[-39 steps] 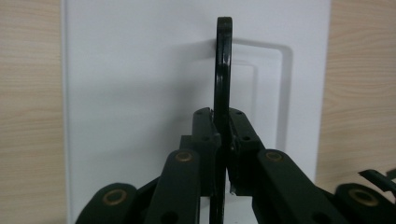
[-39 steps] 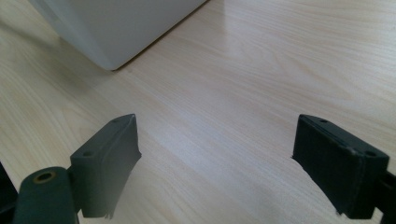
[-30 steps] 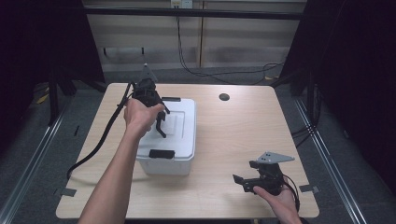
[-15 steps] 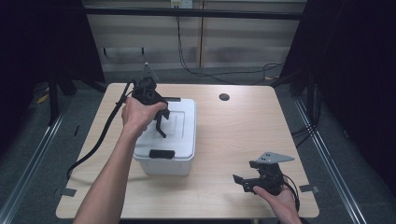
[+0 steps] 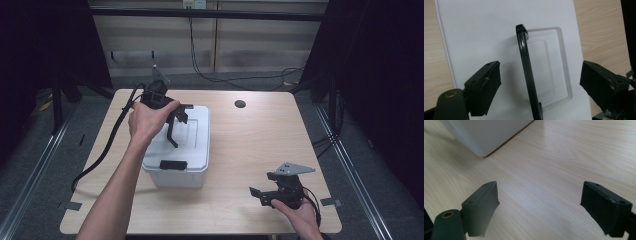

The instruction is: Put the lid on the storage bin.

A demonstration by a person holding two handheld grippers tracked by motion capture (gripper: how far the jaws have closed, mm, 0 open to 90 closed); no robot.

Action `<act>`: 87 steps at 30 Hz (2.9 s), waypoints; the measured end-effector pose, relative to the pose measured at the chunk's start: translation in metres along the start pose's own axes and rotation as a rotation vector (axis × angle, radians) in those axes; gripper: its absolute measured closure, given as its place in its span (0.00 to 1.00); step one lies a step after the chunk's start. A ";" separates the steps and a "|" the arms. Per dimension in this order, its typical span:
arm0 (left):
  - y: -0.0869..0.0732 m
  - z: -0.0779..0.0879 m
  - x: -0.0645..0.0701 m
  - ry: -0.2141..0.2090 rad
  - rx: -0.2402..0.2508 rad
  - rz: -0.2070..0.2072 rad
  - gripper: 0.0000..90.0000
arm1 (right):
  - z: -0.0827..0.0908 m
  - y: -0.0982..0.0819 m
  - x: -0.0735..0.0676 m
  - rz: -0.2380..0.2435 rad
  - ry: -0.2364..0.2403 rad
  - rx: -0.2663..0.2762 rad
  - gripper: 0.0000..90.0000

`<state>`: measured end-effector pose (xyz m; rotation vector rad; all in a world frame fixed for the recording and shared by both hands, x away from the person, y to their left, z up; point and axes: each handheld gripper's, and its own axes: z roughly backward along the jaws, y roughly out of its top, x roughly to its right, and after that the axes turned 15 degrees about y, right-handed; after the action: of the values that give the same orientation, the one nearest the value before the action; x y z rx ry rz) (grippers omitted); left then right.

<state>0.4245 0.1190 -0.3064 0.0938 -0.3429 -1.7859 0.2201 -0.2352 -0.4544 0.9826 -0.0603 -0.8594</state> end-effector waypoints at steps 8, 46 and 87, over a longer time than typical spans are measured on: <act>-0.005 0.007 -0.003 -0.019 0.055 -0.131 0.19 | 0.000 0.000 0.000 -0.004 -0.004 -0.001 0.15; -0.069 0.026 -0.084 -0.104 0.306 -0.255 0.22 | 0.000 0.000 0.001 -0.002 -0.011 -0.003 0.15; -0.182 -0.023 -0.163 -0.076 0.348 -0.231 0.21 | -0.002 0.000 0.002 -0.013 -0.028 -0.010 0.15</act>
<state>0.2991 0.3083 -0.3984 0.3233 -0.7211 -1.9447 0.2221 -0.2351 -0.4563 0.9629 -0.0734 -0.8851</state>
